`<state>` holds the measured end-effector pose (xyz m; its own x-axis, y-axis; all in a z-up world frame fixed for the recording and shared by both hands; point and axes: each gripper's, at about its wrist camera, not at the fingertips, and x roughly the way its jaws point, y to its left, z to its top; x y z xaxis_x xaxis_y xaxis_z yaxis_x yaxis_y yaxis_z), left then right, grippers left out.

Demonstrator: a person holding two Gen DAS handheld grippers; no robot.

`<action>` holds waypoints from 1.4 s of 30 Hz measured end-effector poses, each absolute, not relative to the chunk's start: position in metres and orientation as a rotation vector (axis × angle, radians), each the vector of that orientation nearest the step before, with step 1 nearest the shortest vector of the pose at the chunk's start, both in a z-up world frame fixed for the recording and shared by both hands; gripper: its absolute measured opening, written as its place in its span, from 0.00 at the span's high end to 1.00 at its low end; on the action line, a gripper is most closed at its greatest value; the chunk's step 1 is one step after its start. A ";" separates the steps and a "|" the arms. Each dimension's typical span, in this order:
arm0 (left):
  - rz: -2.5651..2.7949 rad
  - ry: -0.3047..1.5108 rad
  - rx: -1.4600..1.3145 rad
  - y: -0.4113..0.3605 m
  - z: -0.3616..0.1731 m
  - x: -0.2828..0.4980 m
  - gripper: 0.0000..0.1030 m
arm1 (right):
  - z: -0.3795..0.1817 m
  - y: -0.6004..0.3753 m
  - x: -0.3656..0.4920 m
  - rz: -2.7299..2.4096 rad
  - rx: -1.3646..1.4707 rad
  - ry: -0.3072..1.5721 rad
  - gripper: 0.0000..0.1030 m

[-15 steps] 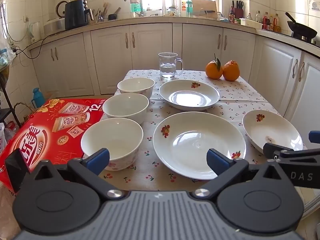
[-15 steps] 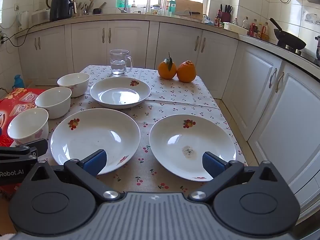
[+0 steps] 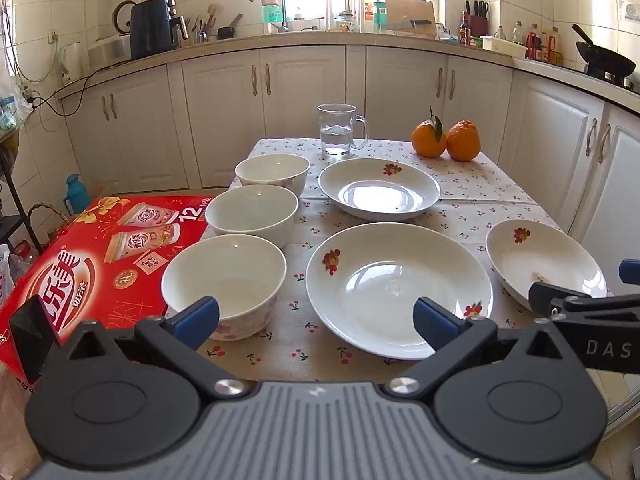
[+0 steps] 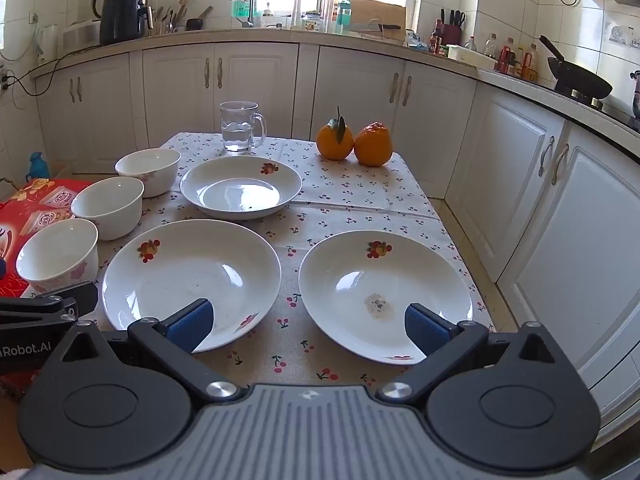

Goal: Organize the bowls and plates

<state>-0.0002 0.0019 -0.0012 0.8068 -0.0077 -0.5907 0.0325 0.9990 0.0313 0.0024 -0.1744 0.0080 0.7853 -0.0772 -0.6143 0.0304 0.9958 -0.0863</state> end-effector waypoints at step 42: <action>-0.013 0.633 0.042 0.002 0.001 0.001 0.01 | 0.012 -0.175 -0.002 -0.052 -0.067 0.659 0.00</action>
